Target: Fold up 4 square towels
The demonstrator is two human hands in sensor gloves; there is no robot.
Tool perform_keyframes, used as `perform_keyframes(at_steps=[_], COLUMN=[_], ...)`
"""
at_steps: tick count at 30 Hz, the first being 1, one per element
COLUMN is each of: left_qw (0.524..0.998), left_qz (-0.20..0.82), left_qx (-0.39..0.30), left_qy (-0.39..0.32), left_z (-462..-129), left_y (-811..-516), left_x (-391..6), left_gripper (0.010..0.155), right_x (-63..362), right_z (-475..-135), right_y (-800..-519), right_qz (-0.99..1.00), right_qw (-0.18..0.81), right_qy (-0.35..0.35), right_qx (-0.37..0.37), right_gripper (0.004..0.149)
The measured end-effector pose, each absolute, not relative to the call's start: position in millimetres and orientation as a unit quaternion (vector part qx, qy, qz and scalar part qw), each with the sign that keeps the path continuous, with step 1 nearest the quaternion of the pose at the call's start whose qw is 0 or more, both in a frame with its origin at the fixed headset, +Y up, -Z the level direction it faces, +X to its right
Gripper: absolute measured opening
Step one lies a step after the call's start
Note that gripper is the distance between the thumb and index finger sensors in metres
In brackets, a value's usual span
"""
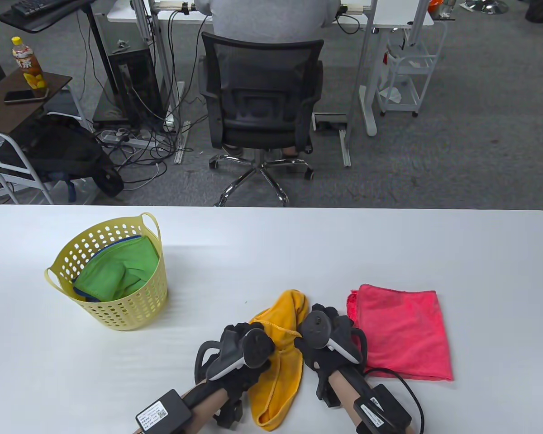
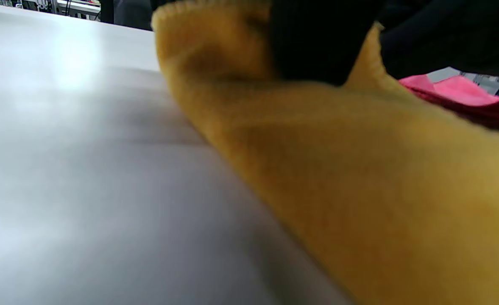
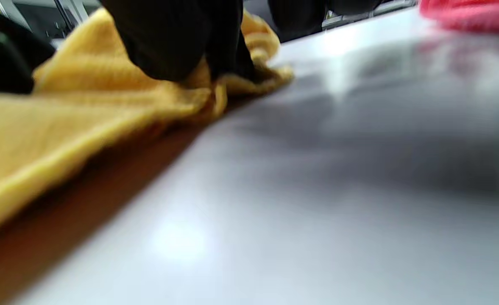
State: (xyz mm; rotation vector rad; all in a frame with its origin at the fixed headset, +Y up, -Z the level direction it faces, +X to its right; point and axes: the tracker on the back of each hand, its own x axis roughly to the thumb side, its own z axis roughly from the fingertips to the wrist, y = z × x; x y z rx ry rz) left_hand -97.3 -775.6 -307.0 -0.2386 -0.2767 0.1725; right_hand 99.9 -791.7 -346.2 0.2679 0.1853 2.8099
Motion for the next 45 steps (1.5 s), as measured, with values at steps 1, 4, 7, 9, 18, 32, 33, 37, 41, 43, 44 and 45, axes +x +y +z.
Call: perform_keyframes(at_steps=[1,4,7,9,18,32,33,37,41,43,44,45], left_qw=[0.98,0.979,0.972,0.97,0.925,0.855,0.846,0.846,0.851,0.844,0.836,0.828], left_qz=[0.095,0.15,0.198,0.203,0.348,0.485,0.503,0.512,0.506,0.518,0.529,0.54], left_qx=[-0.108,-0.075,-0.057,-0.048,-0.011,-0.039,-0.032,0.016,0.083,0.108,0.113,0.113], left_qy=[-0.136,-0.117,-0.114,-0.126,-0.15,-0.181,-0.173,-0.149,-0.108,-0.093,-0.093,-0.099], left_z=[-307.3,-308.3,-308.9,-307.7,-293.2,-291.4,-290.5,-281.1,-268.2,-261.7,-258.5,-255.5], left_y=[-772.1,-759.4,-739.6,-727.1,-690.3,-678.0,-673.4,-647.4,-617.9,-605.2,-599.1,-593.6], left_x=[-101.5,-115.4,-128.7,-134.9,-157.6,-199.5,-208.4,-247.7,-290.3,-308.0,-315.7,-320.9], left_gripper=[0.042,0.042,0.047,0.057,0.04,0.044,0.044,0.042,0.041,0.041,0.041,0.041], right_x=[103.7,115.5,127.1,130.6,128.5,123.9,131.0,172.7,208.9,220.4,226.3,230.1], right_z=[-345.6,-342.6,-337.6,-334.5,-316.9,-283.2,-279.2,-261.2,-246.9,-239.1,-233.4,-227.4], right_y=[-785.8,-770.7,-750.5,-738.7,-704.8,-667.6,-659.1,-619.2,-589.6,-578.7,-572.6,-567.6], right_qz=[0.979,0.968,0.94,0.921,0.867,0.843,0.86,0.895,0.91,0.915,0.919,0.921], right_qw=[0.168,0.224,0.323,0.368,0.459,0.448,0.427,0.365,0.307,0.287,0.277,0.269], right_qy=[0.06,0.038,0.005,0.014,-0.005,0.029,-0.015,-0.172,-0.24,-0.249,-0.252,-0.258], right_qx=[0.101,0.104,0.113,0.126,0.191,0.297,0.278,0.187,0.141,0.133,0.122,0.116], right_gripper=[0.036,0.036,0.036,0.037,0.036,0.056,0.053,0.046,0.041,0.041,0.04,0.04])
